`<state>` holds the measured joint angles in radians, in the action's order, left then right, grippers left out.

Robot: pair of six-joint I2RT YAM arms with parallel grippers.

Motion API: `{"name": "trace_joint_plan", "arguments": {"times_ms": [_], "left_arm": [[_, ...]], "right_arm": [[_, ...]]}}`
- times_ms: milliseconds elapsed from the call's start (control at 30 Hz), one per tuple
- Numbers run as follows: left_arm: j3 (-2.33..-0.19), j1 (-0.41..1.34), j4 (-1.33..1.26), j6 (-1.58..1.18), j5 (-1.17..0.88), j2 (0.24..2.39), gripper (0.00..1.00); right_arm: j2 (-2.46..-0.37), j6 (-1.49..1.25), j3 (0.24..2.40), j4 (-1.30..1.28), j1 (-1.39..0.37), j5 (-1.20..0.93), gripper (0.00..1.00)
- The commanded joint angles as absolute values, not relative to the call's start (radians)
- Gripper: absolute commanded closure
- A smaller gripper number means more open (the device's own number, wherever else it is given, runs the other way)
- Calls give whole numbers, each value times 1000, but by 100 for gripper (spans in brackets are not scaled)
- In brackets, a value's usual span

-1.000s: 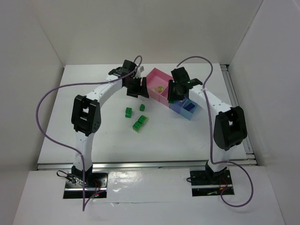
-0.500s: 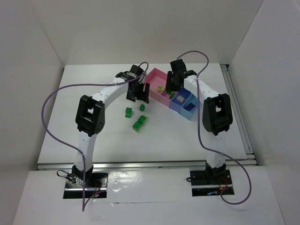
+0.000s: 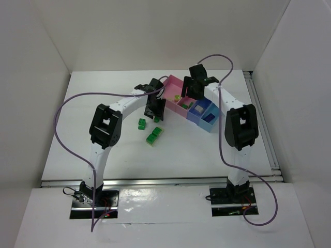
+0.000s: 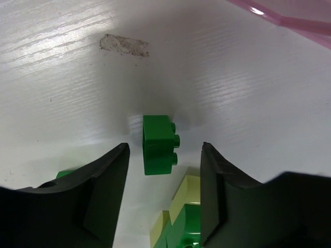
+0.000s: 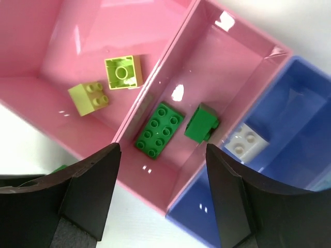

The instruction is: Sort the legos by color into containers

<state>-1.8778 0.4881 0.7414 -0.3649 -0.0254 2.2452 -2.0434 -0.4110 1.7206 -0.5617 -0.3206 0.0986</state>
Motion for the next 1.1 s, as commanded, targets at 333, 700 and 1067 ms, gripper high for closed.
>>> {"name": "trace_joint_plan", "arguments": {"times_ms": [333,700,1067], "left_arm": [[-1986,502,787,-354,-122,2231,95],[-2232,511,704,-432,-420,2267,97],[-2427,538,523,-552,-454,2451,38]], "right_arm": [[-1684,-396,1620,-590,-265,204,27],[-1473,-377,1463,-590,-201,273,27],[-1417,-377,1422,-591,-183,244,27]]}}
